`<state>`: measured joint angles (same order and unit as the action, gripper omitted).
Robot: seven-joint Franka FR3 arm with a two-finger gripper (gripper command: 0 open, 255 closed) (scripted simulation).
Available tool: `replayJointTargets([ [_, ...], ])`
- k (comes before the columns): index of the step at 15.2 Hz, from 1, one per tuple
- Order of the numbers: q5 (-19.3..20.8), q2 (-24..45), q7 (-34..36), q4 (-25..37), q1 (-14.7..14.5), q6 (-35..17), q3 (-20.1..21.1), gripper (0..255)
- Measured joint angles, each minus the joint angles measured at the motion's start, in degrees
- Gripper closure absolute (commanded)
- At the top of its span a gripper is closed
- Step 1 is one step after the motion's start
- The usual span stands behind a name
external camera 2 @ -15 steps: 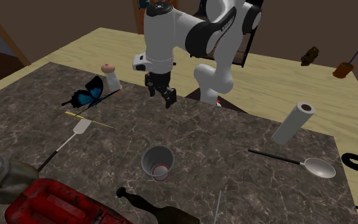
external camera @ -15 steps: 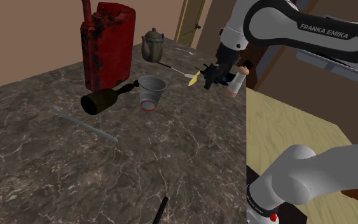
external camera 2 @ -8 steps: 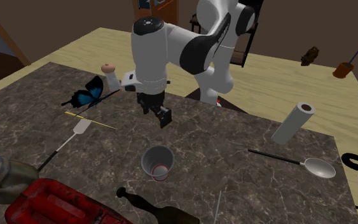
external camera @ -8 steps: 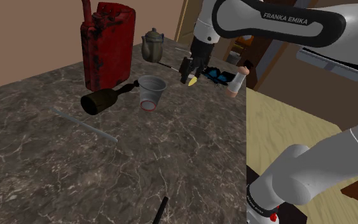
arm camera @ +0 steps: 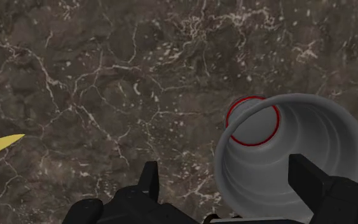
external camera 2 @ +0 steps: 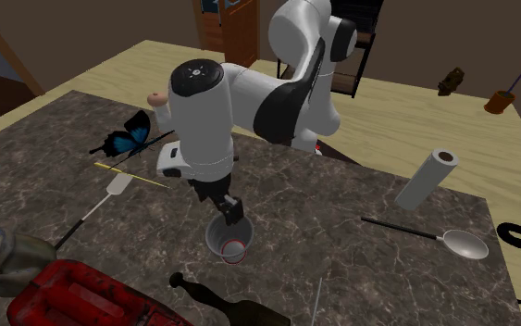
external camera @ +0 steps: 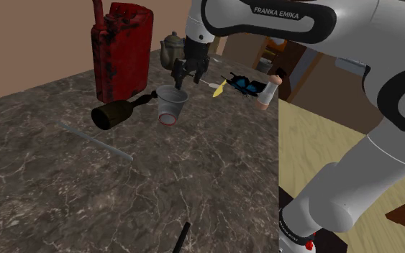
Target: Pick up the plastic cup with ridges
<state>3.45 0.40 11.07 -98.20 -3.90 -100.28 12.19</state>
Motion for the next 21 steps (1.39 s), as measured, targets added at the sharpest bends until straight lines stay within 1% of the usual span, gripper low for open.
replayJointTargets([
  [2, 0.1, 0.8, 0.2, 0.0, -0.1, -0.8, 0.1, 0],
  [8, 0.3, 1.3, 0.7, -3.8, -0.2, -5.1, 0.2, 0],
  [9, 0.3, 1.3, 0.7, -4.1, -0.2, -5.4, 0.2, 255],
  [19, 0.3, 1.2, 0.7, -4.4, -0.2, -5.7, 0.2, 255],
  [21, 0.3, 1.3, 0.6, -3.3, -0.2, -4.6, 0.1, 255],
])
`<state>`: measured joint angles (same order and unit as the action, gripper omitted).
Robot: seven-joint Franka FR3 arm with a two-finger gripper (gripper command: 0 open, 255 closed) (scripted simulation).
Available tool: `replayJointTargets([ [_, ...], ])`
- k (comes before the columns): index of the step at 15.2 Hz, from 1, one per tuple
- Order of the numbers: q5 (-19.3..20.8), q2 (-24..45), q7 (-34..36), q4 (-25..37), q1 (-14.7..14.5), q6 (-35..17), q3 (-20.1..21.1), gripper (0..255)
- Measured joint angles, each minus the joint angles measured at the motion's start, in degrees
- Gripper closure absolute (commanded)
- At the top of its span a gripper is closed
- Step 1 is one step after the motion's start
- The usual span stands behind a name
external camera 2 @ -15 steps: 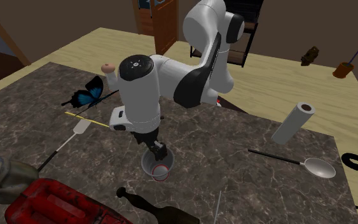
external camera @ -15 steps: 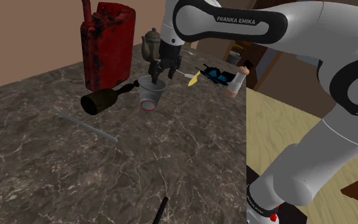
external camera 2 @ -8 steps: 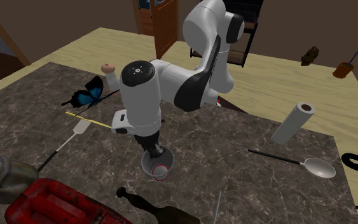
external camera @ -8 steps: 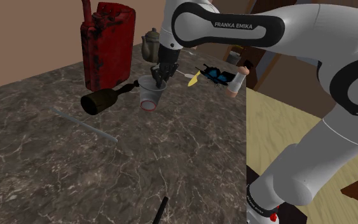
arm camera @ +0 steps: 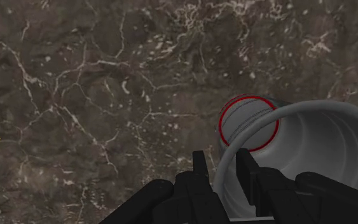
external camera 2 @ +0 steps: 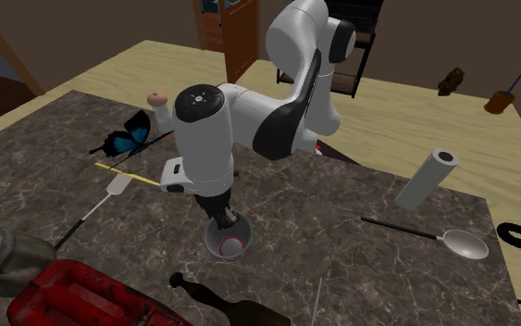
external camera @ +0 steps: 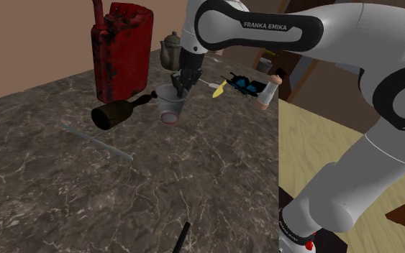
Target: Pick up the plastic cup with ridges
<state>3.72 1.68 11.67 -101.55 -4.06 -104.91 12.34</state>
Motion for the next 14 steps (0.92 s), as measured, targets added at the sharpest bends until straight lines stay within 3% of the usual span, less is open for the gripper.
replayJointTargets([
  [14, 0.1, 1.0, -0.3, 11.3, -0.2, 10.4, 0.2, 255],
])
